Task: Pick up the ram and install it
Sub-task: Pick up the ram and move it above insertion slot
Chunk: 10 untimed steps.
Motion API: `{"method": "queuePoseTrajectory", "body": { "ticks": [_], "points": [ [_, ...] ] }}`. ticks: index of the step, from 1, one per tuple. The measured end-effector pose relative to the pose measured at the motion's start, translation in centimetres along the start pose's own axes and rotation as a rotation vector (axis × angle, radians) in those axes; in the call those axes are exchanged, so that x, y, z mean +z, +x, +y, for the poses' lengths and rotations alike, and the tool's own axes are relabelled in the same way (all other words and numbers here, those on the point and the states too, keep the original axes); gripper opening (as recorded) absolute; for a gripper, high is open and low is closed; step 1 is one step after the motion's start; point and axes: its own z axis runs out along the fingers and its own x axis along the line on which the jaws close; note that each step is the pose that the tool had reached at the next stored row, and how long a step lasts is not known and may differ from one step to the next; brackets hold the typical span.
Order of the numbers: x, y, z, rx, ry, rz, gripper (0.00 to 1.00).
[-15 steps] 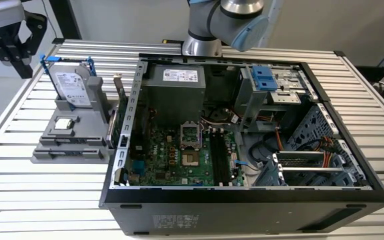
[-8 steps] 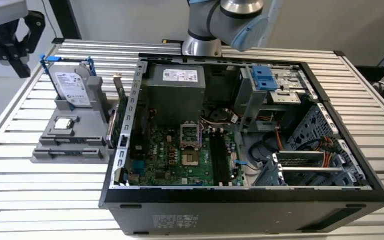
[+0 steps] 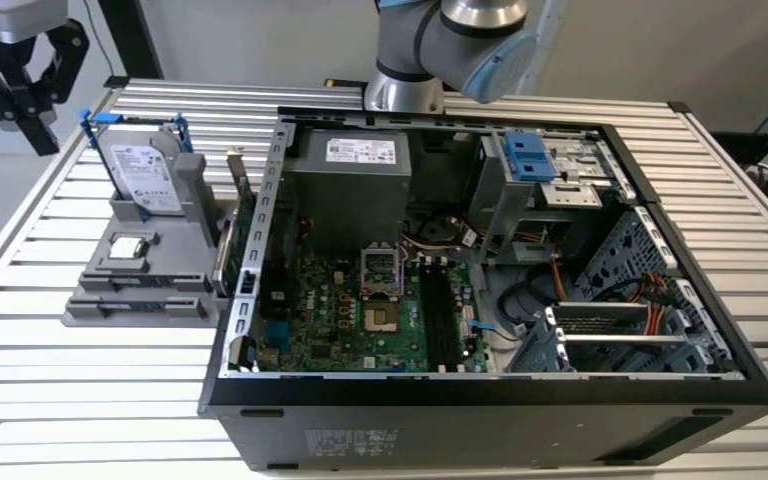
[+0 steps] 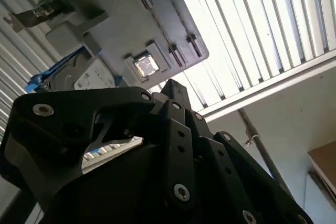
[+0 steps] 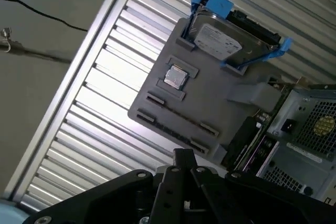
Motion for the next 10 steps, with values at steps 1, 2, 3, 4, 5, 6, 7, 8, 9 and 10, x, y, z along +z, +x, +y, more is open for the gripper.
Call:
{"method": "queuePoseTrajectory", "body": {
  "ticks": [1, 2, 3, 4, 5, 6, 7, 8, 9, 10],
  "points": [
    [0.00, 0.01, 0.00, -0.018, -0.0002, 0.0006, 0.00],
    [-0.01, 0.01, 0.00, -0.035, -0.0005, 0.0012, 0.00],
    [0.00, 0.01, 0.01, -0.053, -0.0007, 0.0017, 0.00],
    [0.00, 0.02, 0.01, -0.071, -0.0009, 0.0023, 0.00],
    [-0.01, 0.01, 0.01, -0.091, -0.0010, 0.0033, 0.00],
    [-0.01, 0.01, 0.01, -0.107, -0.0010, 0.0040, 0.00],
    [0.00, 0.02, 0.01, -0.125, -0.0011, 0.0046, 0.00],
    [0.00, 0.02, 0.01, -0.145, -0.0012, 0.0053, 0.00],
    [-0.01, 0.02, 0.01, -0.163, -0.0014, 0.0060, 0.00],
    [0.00, 0.02, 0.01, -0.181, -0.0016, 0.0066, 0.00]
  ]
}}
